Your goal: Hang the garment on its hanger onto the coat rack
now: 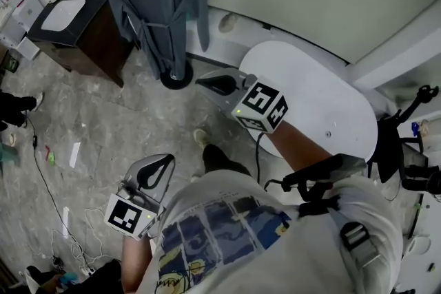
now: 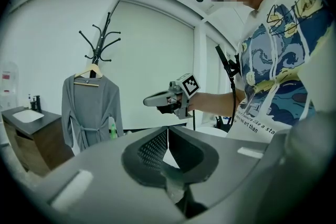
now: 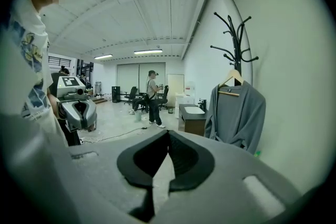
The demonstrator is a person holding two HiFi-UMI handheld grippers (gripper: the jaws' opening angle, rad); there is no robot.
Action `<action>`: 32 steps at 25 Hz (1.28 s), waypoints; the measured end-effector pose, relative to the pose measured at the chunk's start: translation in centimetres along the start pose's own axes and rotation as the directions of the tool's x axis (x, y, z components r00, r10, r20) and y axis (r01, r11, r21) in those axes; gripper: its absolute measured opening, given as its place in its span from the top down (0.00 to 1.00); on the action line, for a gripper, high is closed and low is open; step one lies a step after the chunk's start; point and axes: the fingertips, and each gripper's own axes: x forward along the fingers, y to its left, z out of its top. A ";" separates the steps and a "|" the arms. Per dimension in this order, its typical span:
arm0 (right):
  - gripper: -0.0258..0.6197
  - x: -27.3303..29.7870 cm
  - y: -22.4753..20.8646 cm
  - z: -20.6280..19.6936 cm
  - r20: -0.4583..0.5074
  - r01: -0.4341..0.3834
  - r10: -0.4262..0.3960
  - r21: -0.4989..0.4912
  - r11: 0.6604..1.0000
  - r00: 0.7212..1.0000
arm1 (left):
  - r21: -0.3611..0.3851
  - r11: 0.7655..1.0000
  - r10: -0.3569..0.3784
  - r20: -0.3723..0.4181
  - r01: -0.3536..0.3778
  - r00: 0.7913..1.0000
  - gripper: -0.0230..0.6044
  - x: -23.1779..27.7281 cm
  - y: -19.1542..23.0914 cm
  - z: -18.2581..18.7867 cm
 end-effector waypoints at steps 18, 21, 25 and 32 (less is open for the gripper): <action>0.96 -0.1 8.3 0.6 -0.059 -0.138 0.134 -0.078 0.987 0.989 | -0.002 0.999 -0.034 -0.006 0.034 0.999 0.95 -1.1 -0.1 0.2; 0.96 0.0 8.8 0.9 -0.063 -0.142 0.137 -0.087 0.986 0.989 | -0.001 0.999 -0.033 -0.001 0.033 0.999 0.95 -1.4 0.2 0.1; 0.96 0.1 9.6 0.7 -0.071 -0.146 0.139 -0.102 0.984 0.988 | -0.010 1.000 -0.029 0.005 0.029 1.000 0.95 -1.7 0.1 -0.4; 0.96 0.0 10.8 0.3 -0.076 -0.163 0.156 -0.108 0.981 0.985 | -0.011 1.000 -0.021 0.009 0.021 1.000 0.95 -2.0 -0.1 -0.5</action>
